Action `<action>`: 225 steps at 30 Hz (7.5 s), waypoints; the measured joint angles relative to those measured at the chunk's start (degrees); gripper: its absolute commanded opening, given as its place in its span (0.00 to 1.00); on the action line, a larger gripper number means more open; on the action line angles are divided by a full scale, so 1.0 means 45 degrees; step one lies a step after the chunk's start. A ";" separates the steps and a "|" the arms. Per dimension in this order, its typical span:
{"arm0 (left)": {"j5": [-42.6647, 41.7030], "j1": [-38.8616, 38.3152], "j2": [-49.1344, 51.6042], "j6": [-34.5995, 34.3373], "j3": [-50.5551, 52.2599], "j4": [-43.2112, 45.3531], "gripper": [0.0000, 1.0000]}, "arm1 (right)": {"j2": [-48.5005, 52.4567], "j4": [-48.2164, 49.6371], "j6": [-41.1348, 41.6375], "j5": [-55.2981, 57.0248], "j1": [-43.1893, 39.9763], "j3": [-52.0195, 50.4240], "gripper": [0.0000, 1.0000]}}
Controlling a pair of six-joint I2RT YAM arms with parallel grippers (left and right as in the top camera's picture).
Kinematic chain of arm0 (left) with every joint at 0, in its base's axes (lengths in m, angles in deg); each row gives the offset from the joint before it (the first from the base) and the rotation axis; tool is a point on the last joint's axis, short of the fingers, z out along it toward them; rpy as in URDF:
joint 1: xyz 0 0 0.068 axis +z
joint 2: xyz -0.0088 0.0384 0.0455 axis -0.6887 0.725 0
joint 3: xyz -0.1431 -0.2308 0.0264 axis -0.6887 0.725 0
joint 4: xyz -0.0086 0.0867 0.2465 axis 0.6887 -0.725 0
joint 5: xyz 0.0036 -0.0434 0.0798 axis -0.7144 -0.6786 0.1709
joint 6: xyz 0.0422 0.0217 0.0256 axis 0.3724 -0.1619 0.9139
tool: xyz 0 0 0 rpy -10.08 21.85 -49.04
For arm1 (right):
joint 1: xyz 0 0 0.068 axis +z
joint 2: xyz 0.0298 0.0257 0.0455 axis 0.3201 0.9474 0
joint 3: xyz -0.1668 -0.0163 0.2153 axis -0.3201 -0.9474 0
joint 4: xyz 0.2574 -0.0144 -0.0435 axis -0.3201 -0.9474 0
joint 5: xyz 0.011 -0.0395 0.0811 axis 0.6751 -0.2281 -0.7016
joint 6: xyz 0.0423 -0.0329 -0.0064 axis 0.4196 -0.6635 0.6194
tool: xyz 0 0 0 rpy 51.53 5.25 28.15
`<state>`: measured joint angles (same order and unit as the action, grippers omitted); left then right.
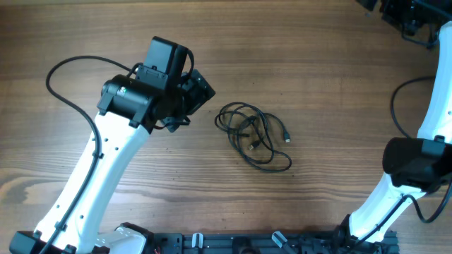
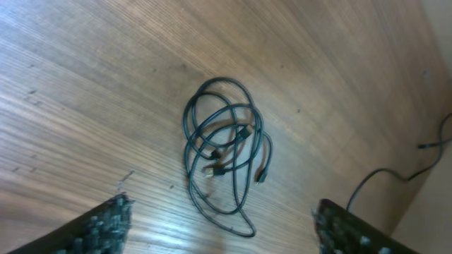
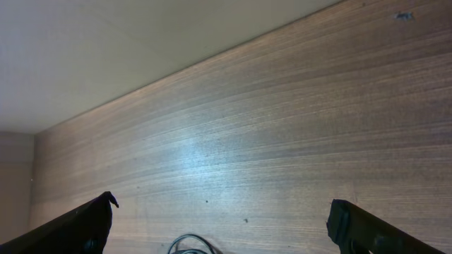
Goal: Untangle cables
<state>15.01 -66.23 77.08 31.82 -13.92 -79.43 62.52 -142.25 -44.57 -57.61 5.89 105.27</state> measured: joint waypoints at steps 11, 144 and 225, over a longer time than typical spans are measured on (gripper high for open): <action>0.0049 -0.0636 0.0121 -0.1491 0.4935 0.3798 0.77 | 0.0000 -0.0126 0.0000 0.0039 0.0000 0.0000 1.00; -0.2380 0.0991 -0.3857 -1.0214 0.3050 1.2065 0.04 | 0.0228 0.5775 -0.8806 -0.7242 0.7470 -0.7674 0.49; -0.2127 -0.3580 0.7451 0.8238 0.3099 1.1992 0.04 | -0.2152 -0.2341 -0.0758 0.2875 0.3949 -0.2905 0.04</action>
<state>5.44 -82.34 110.61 68.89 0.02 -25.47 52.84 -152.79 -47.98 -44.67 23.66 92.20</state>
